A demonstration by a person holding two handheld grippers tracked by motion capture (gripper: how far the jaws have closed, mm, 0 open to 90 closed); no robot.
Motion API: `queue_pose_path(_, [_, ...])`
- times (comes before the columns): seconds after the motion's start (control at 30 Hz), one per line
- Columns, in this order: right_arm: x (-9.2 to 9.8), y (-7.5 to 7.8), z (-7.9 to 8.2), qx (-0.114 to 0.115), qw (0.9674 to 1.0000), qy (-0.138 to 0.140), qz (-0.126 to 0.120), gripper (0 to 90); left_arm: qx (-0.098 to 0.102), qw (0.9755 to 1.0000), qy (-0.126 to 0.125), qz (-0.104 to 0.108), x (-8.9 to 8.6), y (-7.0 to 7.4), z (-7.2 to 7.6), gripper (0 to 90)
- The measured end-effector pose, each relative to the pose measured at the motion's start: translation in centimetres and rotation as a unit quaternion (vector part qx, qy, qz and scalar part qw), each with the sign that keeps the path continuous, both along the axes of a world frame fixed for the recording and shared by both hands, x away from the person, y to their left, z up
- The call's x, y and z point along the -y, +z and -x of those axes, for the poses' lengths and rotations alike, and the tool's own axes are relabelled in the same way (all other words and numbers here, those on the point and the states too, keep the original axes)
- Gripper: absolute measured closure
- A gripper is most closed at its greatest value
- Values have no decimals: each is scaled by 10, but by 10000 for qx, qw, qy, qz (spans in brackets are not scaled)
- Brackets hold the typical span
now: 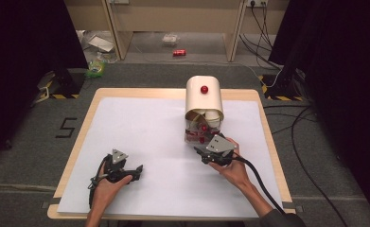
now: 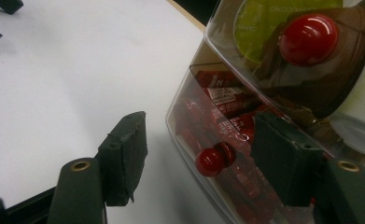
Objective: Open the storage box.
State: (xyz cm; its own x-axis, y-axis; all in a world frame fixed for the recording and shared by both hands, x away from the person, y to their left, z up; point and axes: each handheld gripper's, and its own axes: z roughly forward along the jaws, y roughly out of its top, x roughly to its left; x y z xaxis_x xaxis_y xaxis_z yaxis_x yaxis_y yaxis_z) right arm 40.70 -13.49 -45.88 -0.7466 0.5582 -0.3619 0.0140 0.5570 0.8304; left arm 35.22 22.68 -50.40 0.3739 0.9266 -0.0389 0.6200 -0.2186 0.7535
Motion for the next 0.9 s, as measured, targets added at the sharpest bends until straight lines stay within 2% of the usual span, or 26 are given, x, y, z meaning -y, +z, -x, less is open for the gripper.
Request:
queue_pose_path(0.1, [-3, -1, 2, 194, 9996, 15, 197, 363, 1, 10000, -1, 1, 0, 0, 0, 136])
queue_pose_path(0.2, [-7, -4, 3, 457, 9979, 46, 454, 350, -1, 10000, -3, -6, 0, 0, 0, 136])
queue_pose_path(0.43, [-12, -10, 2, 727, 9944, 82, 768, 329, 1, 10000, -2, -2, 0, 0, 0, 136])
queue_pose_path(0.6, [-13, -10, 1, 646, 9952, 112, 722, 318, 1, 10000, -1, -1, 0, 0, 0, 136])
queue_pose_path(0.77, [-8, -5, 1, 347, 9984, 167, 408, 338, 3, 10000, -2, 2, 0, 0, 0, 136])
queue_pose_path(0.9, [-8, -2, 6, 242, 9984, 274, 423, 338, 3, 10000, -1, 5, 0, 0, 0, 137])
